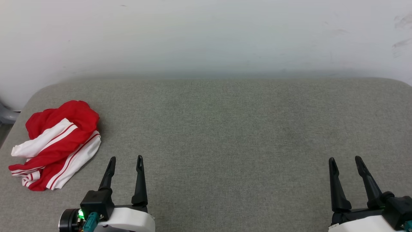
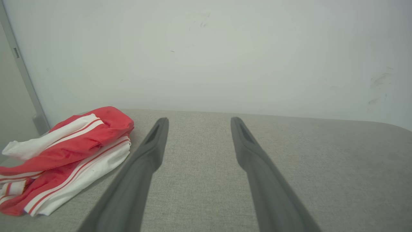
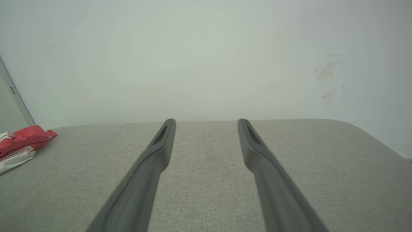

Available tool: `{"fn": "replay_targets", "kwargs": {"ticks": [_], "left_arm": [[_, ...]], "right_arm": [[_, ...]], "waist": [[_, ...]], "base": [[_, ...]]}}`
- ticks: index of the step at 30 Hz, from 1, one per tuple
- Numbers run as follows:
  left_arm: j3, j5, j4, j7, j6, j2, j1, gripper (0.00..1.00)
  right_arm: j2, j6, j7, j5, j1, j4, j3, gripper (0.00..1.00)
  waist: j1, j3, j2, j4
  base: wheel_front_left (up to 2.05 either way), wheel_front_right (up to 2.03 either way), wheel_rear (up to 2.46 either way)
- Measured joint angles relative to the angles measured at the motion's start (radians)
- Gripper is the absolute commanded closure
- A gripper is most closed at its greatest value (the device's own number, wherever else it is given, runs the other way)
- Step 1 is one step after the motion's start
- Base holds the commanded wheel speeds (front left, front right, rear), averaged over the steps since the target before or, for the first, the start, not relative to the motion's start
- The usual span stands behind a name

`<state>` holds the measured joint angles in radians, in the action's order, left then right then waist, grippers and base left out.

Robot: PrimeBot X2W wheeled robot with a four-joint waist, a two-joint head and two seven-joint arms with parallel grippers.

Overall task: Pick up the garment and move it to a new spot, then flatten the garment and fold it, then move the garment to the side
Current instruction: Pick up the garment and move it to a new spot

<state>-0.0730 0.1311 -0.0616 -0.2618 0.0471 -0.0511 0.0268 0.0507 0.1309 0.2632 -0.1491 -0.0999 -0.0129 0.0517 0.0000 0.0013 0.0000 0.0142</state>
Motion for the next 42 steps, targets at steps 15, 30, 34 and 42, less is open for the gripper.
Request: {"fn": "replay_targets", "kwargs": {"ticks": [15, 30, 34, 42], "left_arm": [[0.008, 0.006, -0.01, -0.001, 0.007, 0.0, -0.001, 0.0], [0.026, 0.013, -0.023, -0.001, 0.014, 0.0, 0.001, 0.0], [0.028, 0.015, -0.024, -0.001, 0.014, 0.0, 0.001, 0.0], [0.037, 0.025, -0.025, -0.001, 0.016, 0.0, 0.001, 0.0]], "right_arm": [[0.0, 0.0, 0.0, 0.007, -0.007, -0.002, -0.007, 0.0], [0.0, 0.0, 0.0, 0.013, -0.014, -0.003, -0.019, 0.0], [0.0, 0.0, 0.0, 0.017, -0.014, -0.005, -0.022, 0.0], [0.0, 0.0, 0.0, 0.02, -0.013, -0.005, -0.029, 0.0]], "waist": [[0.0, 0.004, 0.0, 0.085], [0.0, 0.005, 0.0, 0.24], [0.0, 0.007, 0.0, 0.282], [-0.0001, 0.017, 0.0, 0.356]], "base": [[0.0, 0.0, 0.0], [0.0, 0.0, 0.0], [0.0, 0.0, 0.0], [0.0, 0.0, 0.0]]}}
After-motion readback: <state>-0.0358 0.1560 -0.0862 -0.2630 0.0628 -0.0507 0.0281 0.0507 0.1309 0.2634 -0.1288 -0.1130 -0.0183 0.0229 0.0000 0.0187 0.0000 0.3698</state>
